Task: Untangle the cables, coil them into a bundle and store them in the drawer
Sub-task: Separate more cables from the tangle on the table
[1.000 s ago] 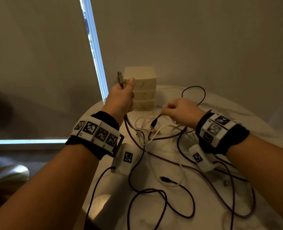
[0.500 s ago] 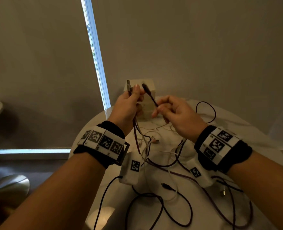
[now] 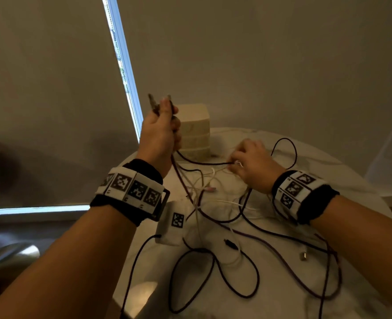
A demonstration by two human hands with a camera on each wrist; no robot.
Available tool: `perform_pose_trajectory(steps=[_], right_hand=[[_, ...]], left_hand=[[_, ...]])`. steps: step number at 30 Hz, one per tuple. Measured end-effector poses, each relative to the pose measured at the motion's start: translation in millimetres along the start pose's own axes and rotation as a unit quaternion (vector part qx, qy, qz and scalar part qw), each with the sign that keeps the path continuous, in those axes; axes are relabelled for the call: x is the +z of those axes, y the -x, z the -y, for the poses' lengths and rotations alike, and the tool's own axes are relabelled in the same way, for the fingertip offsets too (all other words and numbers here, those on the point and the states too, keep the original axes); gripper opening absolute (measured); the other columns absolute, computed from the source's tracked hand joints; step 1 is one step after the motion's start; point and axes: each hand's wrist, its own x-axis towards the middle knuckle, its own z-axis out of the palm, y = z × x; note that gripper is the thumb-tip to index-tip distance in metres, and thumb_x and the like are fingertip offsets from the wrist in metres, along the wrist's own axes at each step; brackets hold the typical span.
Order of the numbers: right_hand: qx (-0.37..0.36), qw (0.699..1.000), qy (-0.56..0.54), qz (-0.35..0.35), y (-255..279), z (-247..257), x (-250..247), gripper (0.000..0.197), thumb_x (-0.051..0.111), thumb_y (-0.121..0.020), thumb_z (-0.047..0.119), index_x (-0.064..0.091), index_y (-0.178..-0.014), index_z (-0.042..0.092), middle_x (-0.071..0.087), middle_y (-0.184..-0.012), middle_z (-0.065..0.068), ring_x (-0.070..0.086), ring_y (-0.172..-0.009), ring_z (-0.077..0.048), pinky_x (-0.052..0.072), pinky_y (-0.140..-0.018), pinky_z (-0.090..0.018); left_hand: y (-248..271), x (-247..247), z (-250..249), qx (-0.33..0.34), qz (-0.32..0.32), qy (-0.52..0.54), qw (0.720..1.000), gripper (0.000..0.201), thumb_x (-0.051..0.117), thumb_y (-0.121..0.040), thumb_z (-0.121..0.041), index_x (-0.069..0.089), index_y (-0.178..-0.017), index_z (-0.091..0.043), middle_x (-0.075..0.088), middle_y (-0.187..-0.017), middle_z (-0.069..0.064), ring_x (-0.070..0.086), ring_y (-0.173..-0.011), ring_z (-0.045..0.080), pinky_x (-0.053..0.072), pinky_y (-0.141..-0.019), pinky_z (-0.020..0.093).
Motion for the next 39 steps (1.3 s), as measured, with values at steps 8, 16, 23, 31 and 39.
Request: perform_pose_trajectory(steps=[8,16,23,31,39], right_hand=[[-0.022,0.992,-0.107,-0.07,-15,12,-36,0.032,0.051,-0.101,0.037,0.059,-0.083,0.012,0.056,-0.075,-0.002,0.048,-0.066,-0.017,0.031,-0.061,-0.031],[-0.016,0.976,-0.216,-0.007,-4,21,-38,0.021,0.051,-0.101,0.038,0.059,-0.089,0.023,0.068,-0.077,0.006,0.06,-0.067,-0.007,0.049,-0.067,-0.026],[0.065,0.989,-0.051,0.119,-10,-11,-1,0.026,0.047,-0.103,0.031,0.066,-0.105,0.014,0.066,-0.099,-0.006,0.063,-0.097,-0.029,0.043,-0.076,-0.031],[-0.005,0.905,-0.33,-0.27,-38,18,-87,0.02,0.059,-0.097,0.026,0.072,-0.109,0.017,0.074,-0.08,0.002,0.07,-0.07,-0.012,0.061,-0.07,-0.031],[-0.031,0.941,-0.327,-0.082,-19,43,-78,0.015,0.07,-0.091,0.028,0.075,-0.086,0.014,0.075,-0.072,-0.006,0.07,-0.058,-0.017,0.057,-0.056,-0.029]], left_hand=[[5,8,24,0.116,0.087,-0.342,0.928,0.044,0.066,-0.09,-0.057,0.07,-0.099,-0.014,0.074,-0.088,-0.001,0.071,-0.084,0.01,0.055,-0.073,0.031],[-3,11,12,0.158,0.026,-0.349,0.923,0.018,0.066,-0.098,-0.028,0.068,-0.104,-0.011,0.072,-0.092,-0.001,0.068,-0.084,0.007,0.049,-0.072,0.015],[-11,1,6,0.187,-0.134,-0.216,0.949,0.011,0.063,-0.095,-0.018,0.062,-0.096,-0.007,0.056,-0.078,-0.012,0.054,-0.063,-0.01,0.046,-0.064,0.012],[-14,-10,25,0.064,-0.083,-0.316,0.943,0.016,0.063,-0.092,-0.028,0.059,-0.088,-0.013,0.047,-0.066,-0.008,0.043,-0.058,0.009,0.039,-0.063,0.03],[16,12,16,-0.077,0.164,-0.204,0.962,0.028,0.069,-0.095,-0.039,0.062,-0.093,-0.012,0.043,-0.054,-0.01,0.032,-0.045,0.006,0.027,-0.043,0.024]])
